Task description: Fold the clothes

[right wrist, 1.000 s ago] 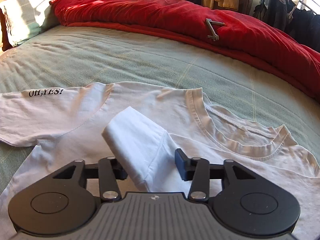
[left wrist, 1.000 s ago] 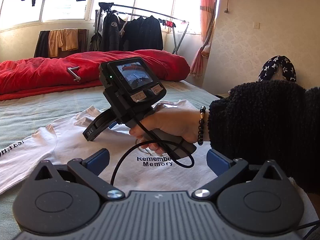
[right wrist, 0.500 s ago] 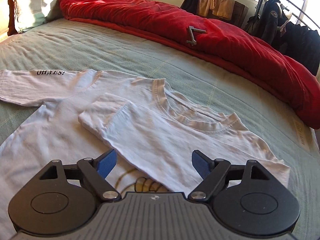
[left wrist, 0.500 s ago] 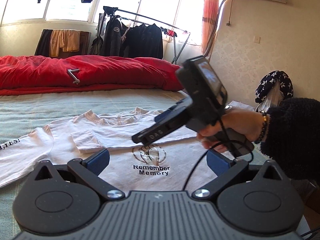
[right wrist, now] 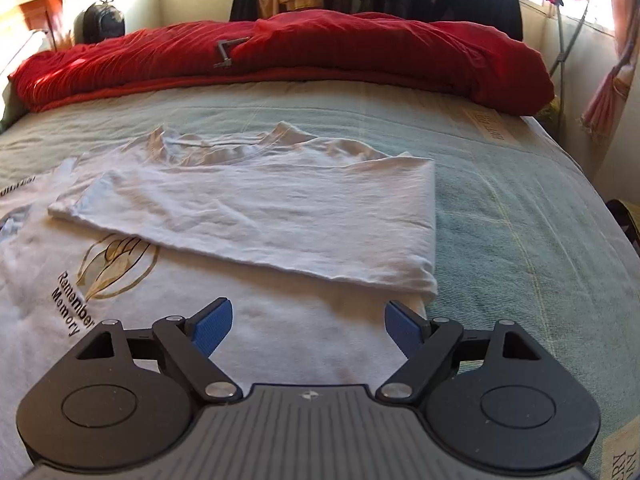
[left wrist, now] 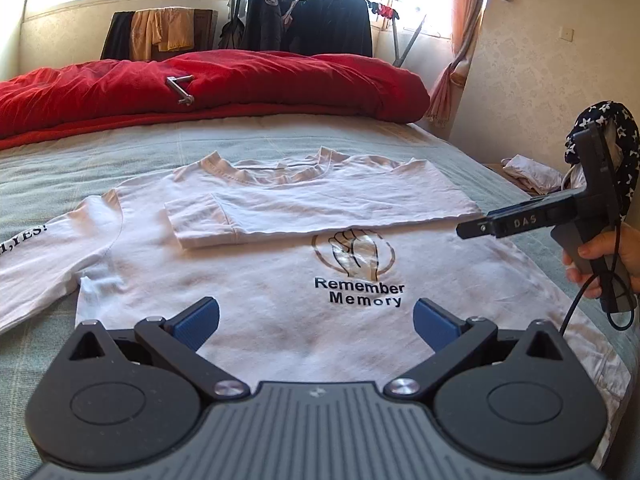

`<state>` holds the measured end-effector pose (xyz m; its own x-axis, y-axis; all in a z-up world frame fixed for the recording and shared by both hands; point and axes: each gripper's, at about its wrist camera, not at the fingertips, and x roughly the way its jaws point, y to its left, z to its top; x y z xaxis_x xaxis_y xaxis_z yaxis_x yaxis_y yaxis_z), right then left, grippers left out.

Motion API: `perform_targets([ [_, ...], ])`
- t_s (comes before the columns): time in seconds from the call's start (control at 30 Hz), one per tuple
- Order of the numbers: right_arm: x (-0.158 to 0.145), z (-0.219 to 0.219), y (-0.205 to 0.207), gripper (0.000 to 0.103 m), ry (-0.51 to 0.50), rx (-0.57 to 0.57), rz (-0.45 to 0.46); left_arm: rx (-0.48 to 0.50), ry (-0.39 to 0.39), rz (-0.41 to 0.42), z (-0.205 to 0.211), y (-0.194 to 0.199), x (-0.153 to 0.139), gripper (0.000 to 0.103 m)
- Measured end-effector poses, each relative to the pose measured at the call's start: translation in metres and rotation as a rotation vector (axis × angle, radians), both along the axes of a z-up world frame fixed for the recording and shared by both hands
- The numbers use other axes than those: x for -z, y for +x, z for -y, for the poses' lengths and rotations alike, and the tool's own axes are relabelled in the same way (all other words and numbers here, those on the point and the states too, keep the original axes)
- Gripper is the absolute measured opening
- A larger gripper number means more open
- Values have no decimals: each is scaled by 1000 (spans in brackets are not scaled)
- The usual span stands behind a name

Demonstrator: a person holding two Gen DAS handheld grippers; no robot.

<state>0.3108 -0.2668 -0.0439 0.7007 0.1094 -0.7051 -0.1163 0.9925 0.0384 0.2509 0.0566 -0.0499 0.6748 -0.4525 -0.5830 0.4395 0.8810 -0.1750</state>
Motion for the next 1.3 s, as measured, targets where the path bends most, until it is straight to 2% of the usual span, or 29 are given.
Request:
perform_targets([
  [0.03, 0, 6, 2, 87, 12, 17, 4, -1, 5, -7, 0, 2, 3, 102],
  [0.17, 9, 17, 1, 87, -65, 48, 43, -24, 24, -51, 1, 12, 17, 102],
  [0.27, 21, 21, -5, 93, -95, 55, 52, -42, 37, -82, 2, 20, 29, 102],
  [0.43, 37, 37, -14, 103, 44, 79, 72, -39, 76, -41, 7, 17, 36, 102],
  [0.67, 40, 46, -22, 103, 120, 26, 105, -63, 139, -22, 18, 15, 38, 102],
  [0.77, 40, 58, -25, 103, 211, 22, 118, -103, 176, -47, 27, 18, 33, 102],
  [0.9, 36, 77, -37, 103, 359, -8, 163, -169, 211, -144, 49, 35, 14, 102],
  [0.97, 30, 80, -45, 103, 390, -42, 188, -122, 167, -151, 69, 47, -3, 102],
  [1.1, 20, 76, -66, 103, 368, -170, 271, 7, 32, -158, 132, 85, -32, 102],
  [1.23, 23, 70, -69, 103, 357, -234, 250, 132, -70, -142, 202, 123, -48, 102],
  [1.3, 25, 71, -67, 103, 368, -233, 231, 167, -150, -171, 231, 148, -47, 102],
])
